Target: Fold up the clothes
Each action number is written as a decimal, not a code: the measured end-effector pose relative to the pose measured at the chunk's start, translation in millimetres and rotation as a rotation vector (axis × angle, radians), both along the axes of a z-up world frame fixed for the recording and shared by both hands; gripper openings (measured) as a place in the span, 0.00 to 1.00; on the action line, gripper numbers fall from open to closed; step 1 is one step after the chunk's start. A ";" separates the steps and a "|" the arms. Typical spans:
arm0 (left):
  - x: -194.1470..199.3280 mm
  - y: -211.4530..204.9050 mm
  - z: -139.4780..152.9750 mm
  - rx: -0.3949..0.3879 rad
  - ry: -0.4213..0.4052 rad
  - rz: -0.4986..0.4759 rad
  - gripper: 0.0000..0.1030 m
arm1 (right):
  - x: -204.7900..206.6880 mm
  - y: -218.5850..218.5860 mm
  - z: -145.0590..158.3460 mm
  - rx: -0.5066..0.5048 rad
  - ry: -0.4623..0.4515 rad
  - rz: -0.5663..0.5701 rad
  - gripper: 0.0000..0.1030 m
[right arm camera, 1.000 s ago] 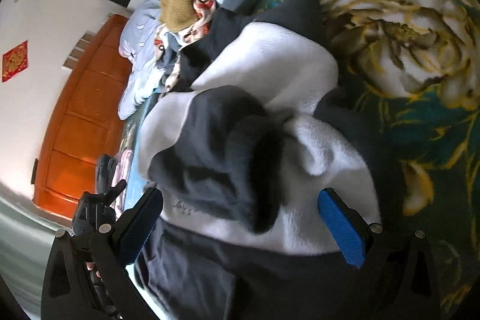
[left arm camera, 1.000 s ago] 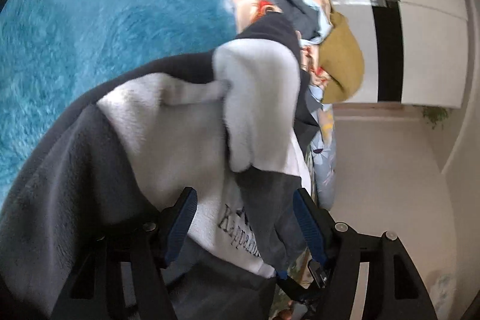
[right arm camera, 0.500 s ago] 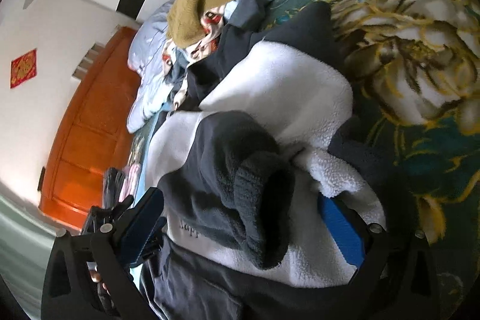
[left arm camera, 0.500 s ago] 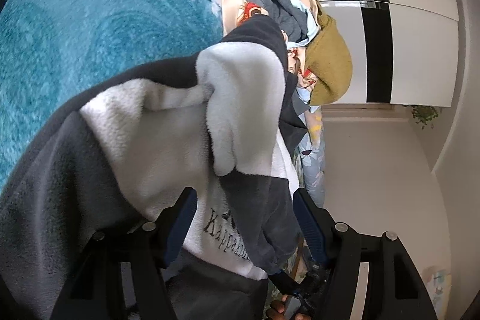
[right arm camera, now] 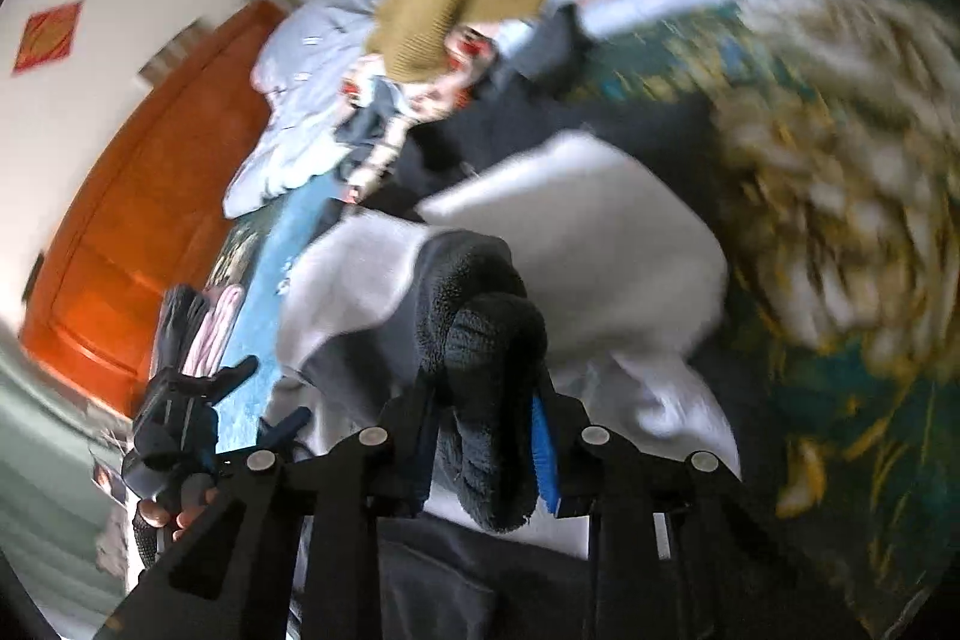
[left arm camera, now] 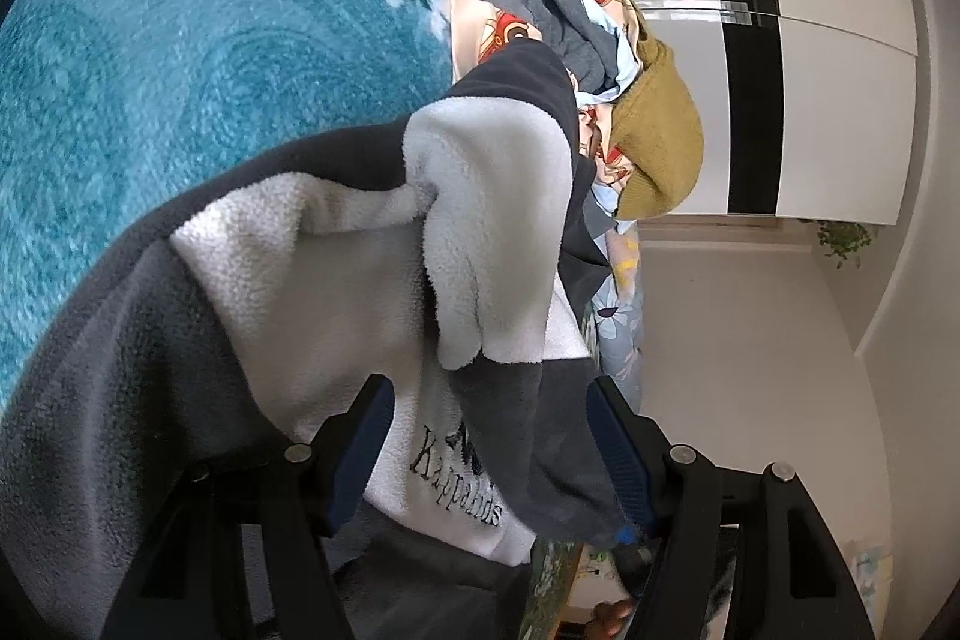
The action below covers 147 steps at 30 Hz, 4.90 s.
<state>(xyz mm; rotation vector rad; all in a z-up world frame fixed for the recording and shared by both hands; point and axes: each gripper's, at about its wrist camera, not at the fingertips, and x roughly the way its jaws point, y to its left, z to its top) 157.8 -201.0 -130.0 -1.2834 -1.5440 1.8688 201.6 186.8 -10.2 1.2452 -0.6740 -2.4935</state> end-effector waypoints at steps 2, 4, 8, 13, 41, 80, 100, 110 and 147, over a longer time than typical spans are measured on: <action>-0.5 -0.2 3.1 0.000 0.008 -0.003 0.68 | -6.3 -2.3 14.3 0.038 0.049 0.019 0.26; -0.7 -0.7 6.5 0.002 0.019 -0.006 0.68 | -17.8 1.8 27.6 0.066 0.085 0.014 0.25; -0.7 -2.0 12.8 0.002 0.045 -0.014 0.69 | -32.9 19.2 54.1 0.092 0.182 -0.029 0.25; 1.2 -6.0 11.9 0.006 0.041 -0.010 0.69 | -50.8 47.2 32.1 0.097 0.130 -0.084 0.25; 96.3 -103.2 43.6 -0.445 0.082 -0.050 0.73 | 92.6 113.5 -53.7 -0.200 -0.136 -0.189 0.60; 148.9 -84.7 -10.0 -0.338 0.020 -0.168 0.30 | 174.8 33.6 -98.3 -0.421 -0.241 -0.103 0.30; 212.9 -142.1 75.4 -0.259 0.155 -0.066 0.14 | 230.9 19.8 -11.1 -0.566 -0.053 0.092 0.08; 83.5 -101.9 146.7 -0.270 0.221 -0.072 0.14 | 139.0 60.6 16.0 -0.731 0.088 0.039 0.08; -83.7 -88.0 76.2 -0.161 0.101 0.025 0.62 | -3.0 123.9 -22.4 -0.708 -0.013 -0.153 0.53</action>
